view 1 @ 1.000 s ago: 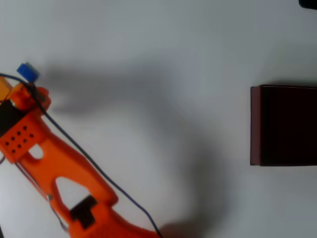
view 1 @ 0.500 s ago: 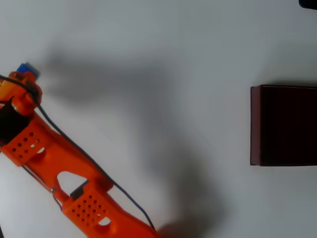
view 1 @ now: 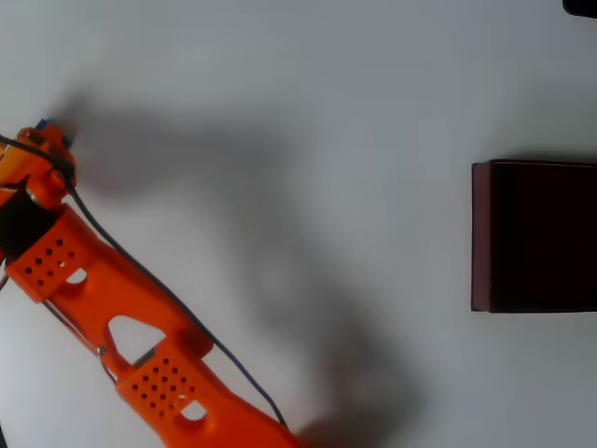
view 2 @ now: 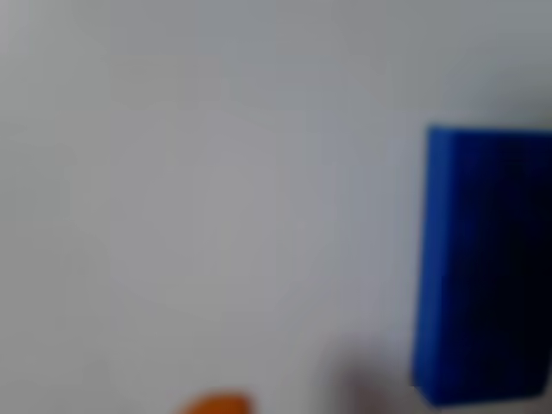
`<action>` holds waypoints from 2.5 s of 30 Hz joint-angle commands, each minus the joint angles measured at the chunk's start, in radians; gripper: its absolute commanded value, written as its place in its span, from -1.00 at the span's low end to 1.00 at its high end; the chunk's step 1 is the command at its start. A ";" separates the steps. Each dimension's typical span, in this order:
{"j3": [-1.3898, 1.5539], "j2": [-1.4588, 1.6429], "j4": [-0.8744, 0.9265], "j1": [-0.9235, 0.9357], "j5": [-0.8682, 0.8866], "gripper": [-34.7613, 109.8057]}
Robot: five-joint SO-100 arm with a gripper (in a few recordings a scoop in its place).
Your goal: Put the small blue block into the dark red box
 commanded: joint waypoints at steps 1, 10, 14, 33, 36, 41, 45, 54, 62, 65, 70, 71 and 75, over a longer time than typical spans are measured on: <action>-0.029 0.018 -0.005 0.003 -0.003 -0.19; -0.002 0.014 -0.035 0.025 -0.014 -0.19; 0.014 0.014 -0.048 0.028 -0.008 -0.19; 0.009 -0.029 -0.075 0.040 0.008 -0.19; 0.009 -0.037 -0.075 0.043 0.012 -0.19; -0.015 -0.061 -0.067 0.041 0.029 -0.19; -0.025 -0.072 -0.069 0.040 0.041 -0.27; -0.040 -0.086 -0.078 0.041 0.055 -0.45; -0.051 -0.066 -0.028 0.044 0.057 -0.52; -0.052 0.017 0.087 0.066 0.008 -0.52; 0.094 0.250 0.236 0.126 -0.135 -0.52; 0.221 0.341 0.236 0.137 -0.147 -0.52; 0.518 0.588 0.235 0.225 -0.216 -0.52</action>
